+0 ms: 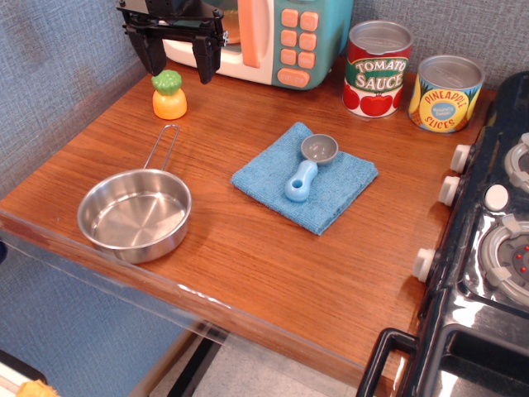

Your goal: Place the blue spoon on the left side of blue cloth

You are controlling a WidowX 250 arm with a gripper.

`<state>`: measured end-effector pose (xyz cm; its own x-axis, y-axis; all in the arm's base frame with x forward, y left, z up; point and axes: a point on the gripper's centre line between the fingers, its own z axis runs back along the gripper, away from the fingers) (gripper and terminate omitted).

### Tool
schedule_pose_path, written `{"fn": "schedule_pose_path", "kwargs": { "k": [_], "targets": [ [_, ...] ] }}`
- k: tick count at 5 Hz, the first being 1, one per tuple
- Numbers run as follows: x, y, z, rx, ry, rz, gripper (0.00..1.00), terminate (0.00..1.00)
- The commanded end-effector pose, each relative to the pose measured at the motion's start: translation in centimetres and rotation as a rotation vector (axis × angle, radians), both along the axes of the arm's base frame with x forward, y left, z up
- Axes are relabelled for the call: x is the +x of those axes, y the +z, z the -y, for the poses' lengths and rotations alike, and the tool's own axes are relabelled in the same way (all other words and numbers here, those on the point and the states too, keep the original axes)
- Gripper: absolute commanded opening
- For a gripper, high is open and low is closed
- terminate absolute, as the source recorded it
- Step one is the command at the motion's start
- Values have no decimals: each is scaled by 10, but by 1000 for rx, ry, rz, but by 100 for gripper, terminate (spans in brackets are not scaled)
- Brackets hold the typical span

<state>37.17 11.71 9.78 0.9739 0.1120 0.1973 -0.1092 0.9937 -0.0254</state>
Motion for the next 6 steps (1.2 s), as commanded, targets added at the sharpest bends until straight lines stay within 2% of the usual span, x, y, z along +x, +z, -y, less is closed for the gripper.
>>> {"fn": "schedule_pose_path", "kwargs": {
  "k": [1,2,3,4,5,6],
  "targets": [
    [0,0,0,0,0,0,100,0],
    [-4,-5,20,18,-1,-65,100,0],
    [-10,-11,44,-78,-92,-18,100,0],
    [-18,-21,80,-134,-195,-22,100,0],
    [-24,-34,110,-150,-246,-39,100,0],
    [-28,-36,124,-120,-251,-39,100,0]
  ]
}}
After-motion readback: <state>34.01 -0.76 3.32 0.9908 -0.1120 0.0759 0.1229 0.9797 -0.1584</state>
